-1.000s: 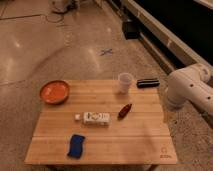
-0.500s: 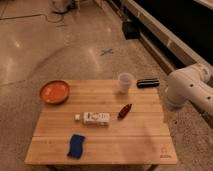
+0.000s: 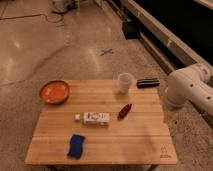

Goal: Stand the bottle upright

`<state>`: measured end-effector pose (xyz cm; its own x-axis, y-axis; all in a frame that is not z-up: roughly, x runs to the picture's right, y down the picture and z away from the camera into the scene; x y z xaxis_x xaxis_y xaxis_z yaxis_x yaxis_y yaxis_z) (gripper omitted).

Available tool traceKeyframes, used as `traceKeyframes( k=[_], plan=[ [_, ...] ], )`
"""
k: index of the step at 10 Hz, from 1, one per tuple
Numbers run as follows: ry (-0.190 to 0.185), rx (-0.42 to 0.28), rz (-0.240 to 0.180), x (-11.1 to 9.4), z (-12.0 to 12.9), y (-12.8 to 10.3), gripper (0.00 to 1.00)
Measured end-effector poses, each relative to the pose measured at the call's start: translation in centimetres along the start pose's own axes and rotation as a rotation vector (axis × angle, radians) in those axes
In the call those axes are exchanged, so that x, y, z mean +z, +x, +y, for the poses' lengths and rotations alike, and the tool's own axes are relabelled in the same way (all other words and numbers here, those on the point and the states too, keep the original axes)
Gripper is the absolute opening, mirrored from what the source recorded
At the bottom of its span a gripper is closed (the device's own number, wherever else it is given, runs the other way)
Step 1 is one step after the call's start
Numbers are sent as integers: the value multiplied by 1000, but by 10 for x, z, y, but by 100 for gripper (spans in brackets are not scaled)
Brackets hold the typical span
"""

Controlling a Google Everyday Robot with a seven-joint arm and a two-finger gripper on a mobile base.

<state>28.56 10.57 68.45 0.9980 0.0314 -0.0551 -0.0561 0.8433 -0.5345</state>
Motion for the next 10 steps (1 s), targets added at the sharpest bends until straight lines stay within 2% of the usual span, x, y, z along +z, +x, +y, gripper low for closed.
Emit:
traceKeyframes(
  k=[1, 3, 6, 10],
  plan=[
    [3, 0, 10, 0, 0, 1, 65],
    [34, -50, 88, 4, -8, -14, 65],
    [63, -150, 164, 18, -16, -65, 65],
    [34, -252, 221, 57, -19, -136, 65]
  ],
)
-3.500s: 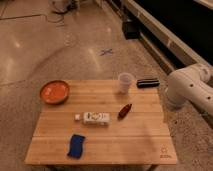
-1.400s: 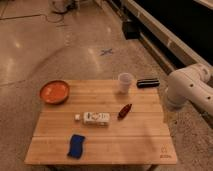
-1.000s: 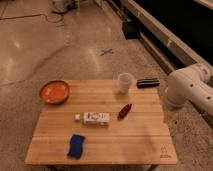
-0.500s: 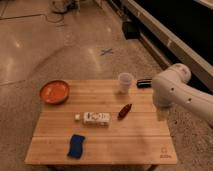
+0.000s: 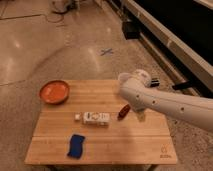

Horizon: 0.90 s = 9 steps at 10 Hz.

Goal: Stand the bottle upright

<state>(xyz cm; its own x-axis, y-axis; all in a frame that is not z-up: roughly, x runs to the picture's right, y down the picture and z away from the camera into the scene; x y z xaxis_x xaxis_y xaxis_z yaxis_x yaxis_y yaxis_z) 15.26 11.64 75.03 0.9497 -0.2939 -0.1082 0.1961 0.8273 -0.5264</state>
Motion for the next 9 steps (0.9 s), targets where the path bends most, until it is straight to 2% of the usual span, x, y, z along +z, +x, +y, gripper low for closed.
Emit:
traceKeyframes(
  k=[4, 6, 9],
  plan=[
    [-34, -80, 19, 21, -22, -71, 65],
    [-41, -108, 10, 22, -33, -104, 65],
    [-44, -138, -6, 20, -42, -139, 65]
  ],
)
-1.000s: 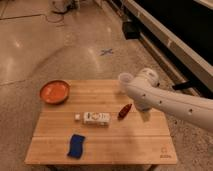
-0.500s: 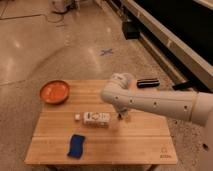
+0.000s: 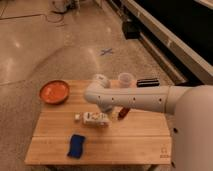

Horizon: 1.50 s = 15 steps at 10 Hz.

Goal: Stand the bottle upright

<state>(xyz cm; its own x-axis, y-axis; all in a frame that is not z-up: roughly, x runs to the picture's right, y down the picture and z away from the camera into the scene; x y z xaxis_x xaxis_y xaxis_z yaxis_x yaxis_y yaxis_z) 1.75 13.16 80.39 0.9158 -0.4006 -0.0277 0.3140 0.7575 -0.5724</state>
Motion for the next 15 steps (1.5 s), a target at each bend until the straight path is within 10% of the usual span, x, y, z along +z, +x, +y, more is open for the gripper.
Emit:
traceKeyframes(
  k=[15],
  plan=[
    [-77, 37, 35, 27, -39, -77, 65]
  ],
)
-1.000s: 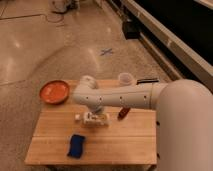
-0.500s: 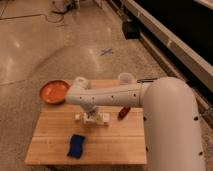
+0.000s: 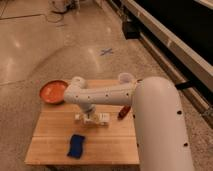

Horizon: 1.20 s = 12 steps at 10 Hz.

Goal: Stand the bottle upright

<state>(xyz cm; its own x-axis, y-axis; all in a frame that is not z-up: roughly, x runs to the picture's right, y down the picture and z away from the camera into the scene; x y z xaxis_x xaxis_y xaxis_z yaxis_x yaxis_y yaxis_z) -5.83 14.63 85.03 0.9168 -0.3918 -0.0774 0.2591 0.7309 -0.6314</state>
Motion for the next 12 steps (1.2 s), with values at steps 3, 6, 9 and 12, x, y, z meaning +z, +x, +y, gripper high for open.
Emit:
traceKeyframes(
  k=[3, 6, 9, 12],
  plan=[
    [-2, 79, 36, 10, -8, 6, 65],
    [-15, 139, 62, 16, -9, 4, 65],
    [-24, 153, 65, 18, -7, -7, 65],
    [-24, 143, 63, 15, -4, -18, 51]
  ],
)
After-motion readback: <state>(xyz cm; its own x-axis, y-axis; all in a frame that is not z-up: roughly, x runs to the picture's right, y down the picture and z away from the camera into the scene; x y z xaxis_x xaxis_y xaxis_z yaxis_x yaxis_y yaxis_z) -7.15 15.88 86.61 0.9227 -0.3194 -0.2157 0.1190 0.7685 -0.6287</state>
